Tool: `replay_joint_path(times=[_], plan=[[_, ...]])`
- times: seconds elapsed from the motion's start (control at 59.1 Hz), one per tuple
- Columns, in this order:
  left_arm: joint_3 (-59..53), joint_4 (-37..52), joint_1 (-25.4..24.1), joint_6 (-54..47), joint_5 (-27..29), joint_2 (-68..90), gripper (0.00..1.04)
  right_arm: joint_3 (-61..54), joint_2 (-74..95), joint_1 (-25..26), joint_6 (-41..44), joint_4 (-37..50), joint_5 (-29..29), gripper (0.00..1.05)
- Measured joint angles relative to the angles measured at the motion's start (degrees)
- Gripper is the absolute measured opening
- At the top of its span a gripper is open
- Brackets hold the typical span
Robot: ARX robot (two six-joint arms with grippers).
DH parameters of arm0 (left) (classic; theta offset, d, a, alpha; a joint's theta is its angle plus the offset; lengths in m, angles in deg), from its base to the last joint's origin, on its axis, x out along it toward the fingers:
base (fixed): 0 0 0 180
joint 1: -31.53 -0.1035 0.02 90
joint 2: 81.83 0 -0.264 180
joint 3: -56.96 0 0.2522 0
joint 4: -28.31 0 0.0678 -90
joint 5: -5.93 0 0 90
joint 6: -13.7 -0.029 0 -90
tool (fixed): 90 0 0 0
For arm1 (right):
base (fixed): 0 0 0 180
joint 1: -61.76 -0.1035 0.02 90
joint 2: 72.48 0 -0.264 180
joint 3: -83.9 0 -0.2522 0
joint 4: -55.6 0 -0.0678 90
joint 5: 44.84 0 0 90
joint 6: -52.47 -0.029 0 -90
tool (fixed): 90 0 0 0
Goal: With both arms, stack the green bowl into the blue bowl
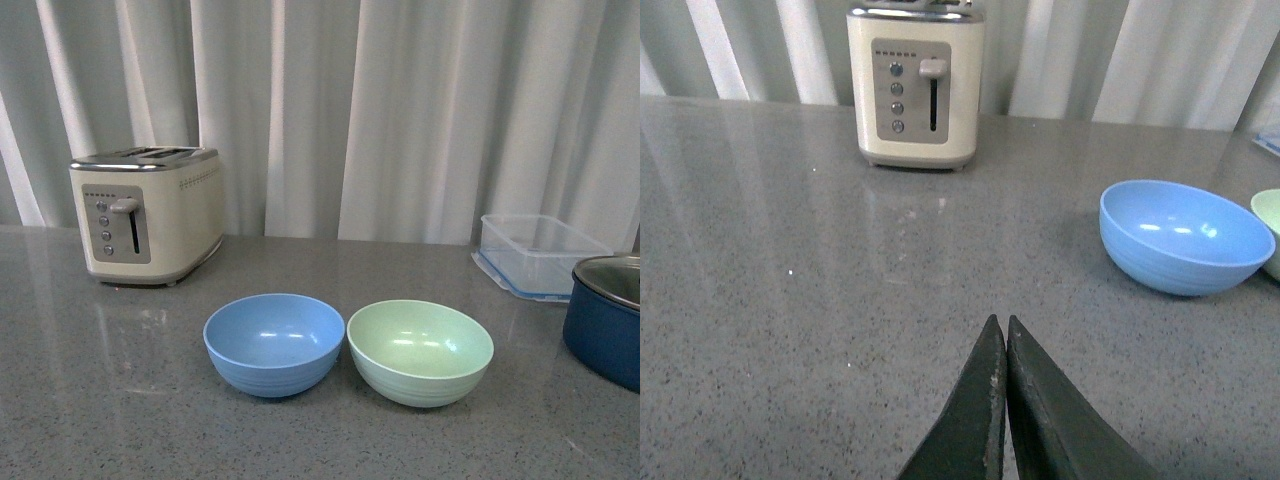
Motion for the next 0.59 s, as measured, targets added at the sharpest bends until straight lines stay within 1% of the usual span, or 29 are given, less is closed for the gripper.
replay_joint_path(times=[0.321, 0.592], plan=[[-0.04, -10.82, 0.00, 0.00, 0.04, -11.91, 0.04, 0.00, 0.00, 0.00, 0.00, 0.00, 0.00, 0.95], [-0.07, -18.18, -0.02, -0.02, 0.04, -19.67, 0.04, 0.00, 0.00, 0.00, -0.02, 0.00, 0.00, 0.95]])
